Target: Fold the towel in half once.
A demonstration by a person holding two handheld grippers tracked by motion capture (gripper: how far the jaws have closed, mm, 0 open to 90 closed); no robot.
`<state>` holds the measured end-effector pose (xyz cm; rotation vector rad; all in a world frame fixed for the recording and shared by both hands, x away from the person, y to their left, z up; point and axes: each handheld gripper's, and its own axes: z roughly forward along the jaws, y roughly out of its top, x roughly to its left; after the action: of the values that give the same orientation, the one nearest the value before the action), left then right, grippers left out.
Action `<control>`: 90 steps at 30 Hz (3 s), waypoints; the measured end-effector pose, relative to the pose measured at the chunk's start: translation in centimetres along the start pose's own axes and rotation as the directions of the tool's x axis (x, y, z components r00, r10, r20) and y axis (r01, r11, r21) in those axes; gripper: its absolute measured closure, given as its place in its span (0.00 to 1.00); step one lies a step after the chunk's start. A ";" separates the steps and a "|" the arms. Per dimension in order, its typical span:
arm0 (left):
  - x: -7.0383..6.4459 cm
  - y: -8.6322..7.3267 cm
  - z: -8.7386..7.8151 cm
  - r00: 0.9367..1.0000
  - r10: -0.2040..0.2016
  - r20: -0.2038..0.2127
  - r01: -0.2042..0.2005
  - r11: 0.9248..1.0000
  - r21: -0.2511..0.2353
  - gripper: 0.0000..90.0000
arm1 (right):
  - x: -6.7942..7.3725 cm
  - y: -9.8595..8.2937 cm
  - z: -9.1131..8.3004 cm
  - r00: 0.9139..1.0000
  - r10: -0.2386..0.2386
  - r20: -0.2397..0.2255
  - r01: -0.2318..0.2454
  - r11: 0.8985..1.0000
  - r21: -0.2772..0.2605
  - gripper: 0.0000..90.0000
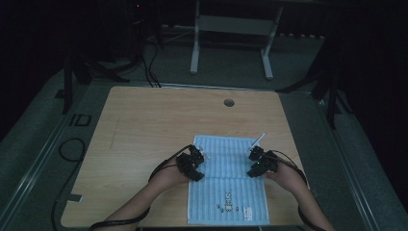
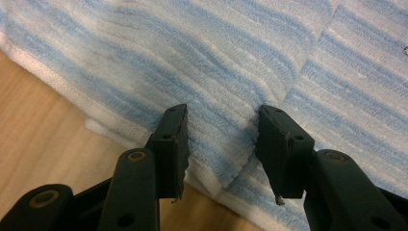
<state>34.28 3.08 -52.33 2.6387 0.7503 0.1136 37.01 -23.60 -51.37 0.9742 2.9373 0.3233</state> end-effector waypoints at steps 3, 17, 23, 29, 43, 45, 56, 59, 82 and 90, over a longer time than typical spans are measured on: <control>0.4 0.1 0.1 1.000 -0.009 0.002 0.009 1.000 -0.003 0.61 | -0.5 0.5 0.1 1.000 0.010 -0.002 -0.010 1.000 0.003 0.70; 2.1 1.8 -3.4 0.999 -0.021 -0.032 0.020 1.000 -0.016 0.57 | -3.2 1.7 -4.2 0.998 0.047 0.049 -0.044 0.996 -0.073 0.69; 6.0 3.7 -4.3 0.994 -0.103 -0.041 0.101 0.994 -0.050 0.57 | -6.4 3.7 -5.5 0.990 0.114 0.080 -0.107 0.991 -0.079 0.69; 9.0 5.5 -2.6 0.984 -0.154 -0.095 0.154 0.988 -0.001 0.55 | -9.2 5.7 -3.8 0.979 0.185 0.087 -0.183 0.983 -0.035 0.68; 11.7 6.8 1.6 0.965 -0.238 -0.110 0.240 0.971 0.010 0.53 | -10.9 7.1 1.1 0.961 0.253 0.116 -0.262 0.962 0.071 0.68; 11.8 6.7 2.0 0.964 -0.241 -0.109 0.244 0.970 0.017 0.55 | -10.9 7.2 1.1 0.959 0.254 0.123 -0.264 0.962 0.073 0.72; 10.7 7.2 2.7 0.978 -0.199 -0.067 0.201 0.979 0.021 0.91 | -10.5 7.2 1.2 0.956 0.214 0.201 -0.232 0.970 0.072 0.95; 10.4 7.3 2.1 0.978 -0.202 -0.052 0.202 0.979 -0.007 0.94 | -10.5 7.4 1.0 0.961 0.209 0.183 -0.225 0.972 0.072 0.98; 9.0 9.8 -14.8 0.979 -0.136 -0.149 0.080 0.939 -0.336 0.93 | -8.4 9.7 -16.2 0.934 0.197 0.297 -0.122 0.960 -0.253 0.99; 7.5 9.2 -18.4 0.978 -0.098 -0.186 0.022 0.927 -0.373 0.93 | -5.2 8.5 -21.0 0.921 0.146 0.361 -0.015 0.939 -0.343 0.99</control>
<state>41.84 6.24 -32.07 2.2632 0.7866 0.4662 44.20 -23.91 -29.23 0.9796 2.3931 0.5453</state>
